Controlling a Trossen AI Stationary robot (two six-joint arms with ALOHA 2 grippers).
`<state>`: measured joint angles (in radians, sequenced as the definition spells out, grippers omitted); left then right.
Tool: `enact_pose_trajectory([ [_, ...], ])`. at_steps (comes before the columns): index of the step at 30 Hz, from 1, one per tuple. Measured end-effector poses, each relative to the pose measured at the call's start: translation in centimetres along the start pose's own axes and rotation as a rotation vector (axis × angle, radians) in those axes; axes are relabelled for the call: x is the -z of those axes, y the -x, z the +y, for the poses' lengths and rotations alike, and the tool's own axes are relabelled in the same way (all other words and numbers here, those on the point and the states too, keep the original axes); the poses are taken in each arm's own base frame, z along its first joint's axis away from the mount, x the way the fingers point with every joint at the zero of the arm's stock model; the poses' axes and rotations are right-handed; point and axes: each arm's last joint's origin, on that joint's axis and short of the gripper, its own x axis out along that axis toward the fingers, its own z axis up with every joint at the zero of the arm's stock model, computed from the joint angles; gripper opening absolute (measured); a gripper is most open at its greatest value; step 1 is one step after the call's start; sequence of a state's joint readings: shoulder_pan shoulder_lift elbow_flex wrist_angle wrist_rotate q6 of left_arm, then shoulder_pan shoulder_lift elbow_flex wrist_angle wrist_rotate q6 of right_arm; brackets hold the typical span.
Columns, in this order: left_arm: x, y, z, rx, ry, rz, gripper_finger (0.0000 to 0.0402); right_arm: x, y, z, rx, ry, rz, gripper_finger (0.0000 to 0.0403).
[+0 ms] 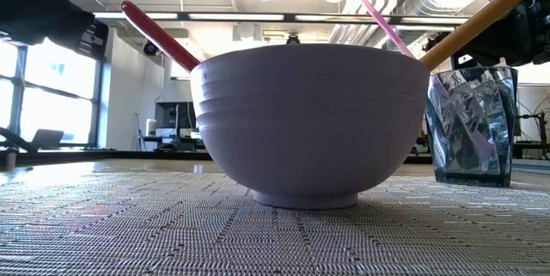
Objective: Pick & Place Utensil
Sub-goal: Return to Home Position
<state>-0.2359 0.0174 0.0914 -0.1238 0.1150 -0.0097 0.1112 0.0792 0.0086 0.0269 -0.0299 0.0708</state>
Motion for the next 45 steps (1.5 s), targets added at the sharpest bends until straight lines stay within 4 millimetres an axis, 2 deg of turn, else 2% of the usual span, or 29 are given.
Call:
enact_pose_trajectory([
  [13,-0.1,0.0,0.0,0.007,-0.034,-0.010,0.0115,0.0,0.0,0.0,0.000,0.000,0.000,0.0007],
  [19,0.6,-0.5,0.0,0.004,-0.060,-0.121,0.0115,0.0,0.0,0.0,0.000,0.000,0.001,0.0009],
  [23,1.1,-0.6,0.1,0.002,-0.038,-0.067,0.0115,0.0,0.0,0.0,0.000,0.000,0.001,0.0007],
  [45,1.2,-0.6,0.1,-0.003,-0.036,-0.067,0.0115,0.0,0.0,0.0,0.000,0.000,0.000,0.0006],
])
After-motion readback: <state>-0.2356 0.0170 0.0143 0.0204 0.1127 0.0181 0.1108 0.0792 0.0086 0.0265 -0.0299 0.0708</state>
